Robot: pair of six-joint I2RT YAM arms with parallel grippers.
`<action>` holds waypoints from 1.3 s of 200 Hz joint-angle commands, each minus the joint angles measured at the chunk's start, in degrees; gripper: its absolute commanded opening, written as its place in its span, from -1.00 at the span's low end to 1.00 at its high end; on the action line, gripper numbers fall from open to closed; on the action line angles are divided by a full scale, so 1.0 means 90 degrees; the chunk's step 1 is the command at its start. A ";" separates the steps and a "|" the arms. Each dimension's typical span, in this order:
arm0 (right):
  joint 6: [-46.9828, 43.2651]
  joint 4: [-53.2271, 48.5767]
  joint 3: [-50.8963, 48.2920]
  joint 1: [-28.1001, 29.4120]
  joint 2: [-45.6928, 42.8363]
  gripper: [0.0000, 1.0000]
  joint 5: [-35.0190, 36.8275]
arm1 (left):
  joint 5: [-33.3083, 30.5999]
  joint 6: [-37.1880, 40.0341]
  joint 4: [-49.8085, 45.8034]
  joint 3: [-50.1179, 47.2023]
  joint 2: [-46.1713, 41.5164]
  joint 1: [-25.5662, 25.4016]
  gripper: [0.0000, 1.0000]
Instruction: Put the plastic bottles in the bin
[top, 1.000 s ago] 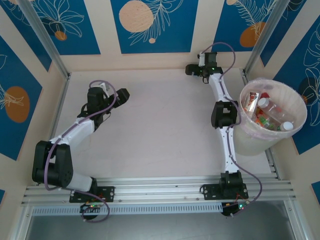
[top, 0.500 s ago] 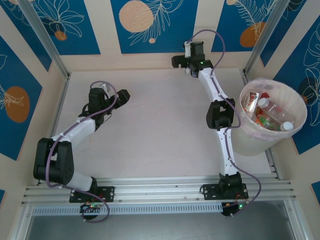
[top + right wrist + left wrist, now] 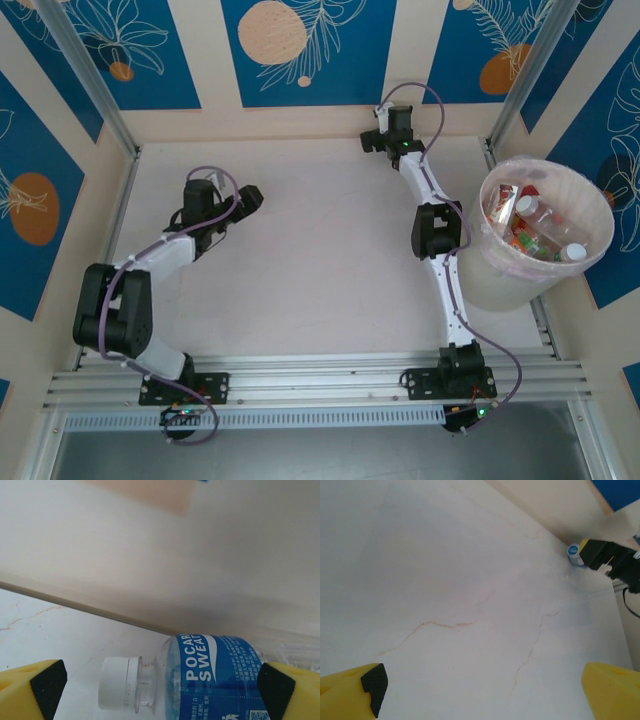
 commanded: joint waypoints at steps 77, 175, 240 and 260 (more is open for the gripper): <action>0.1148 -0.0601 -0.0377 -0.0154 -0.1304 0.97 -0.3104 | 0.0781 0.0298 -0.0050 0.1640 0.1480 -0.0620 1.00; 0.2189 -0.0637 -0.0142 -0.0508 -0.0577 0.99 0.0766 | 0.0712 0.0235 0.0155 0.2994 0.2697 -0.0983 1.00; 0.2988 -0.0305 0.0056 -0.0728 -0.0095 1.00 -0.1683 | 0.0743 0.0237 0.0086 0.3062 0.2932 -0.0984 1.00; 0.2735 -0.0045 0.0062 -0.0647 -0.0049 1.00 -0.2009 | 0.0798 0.0207 0.0104 0.3138 0.3070 -0.0983 1.00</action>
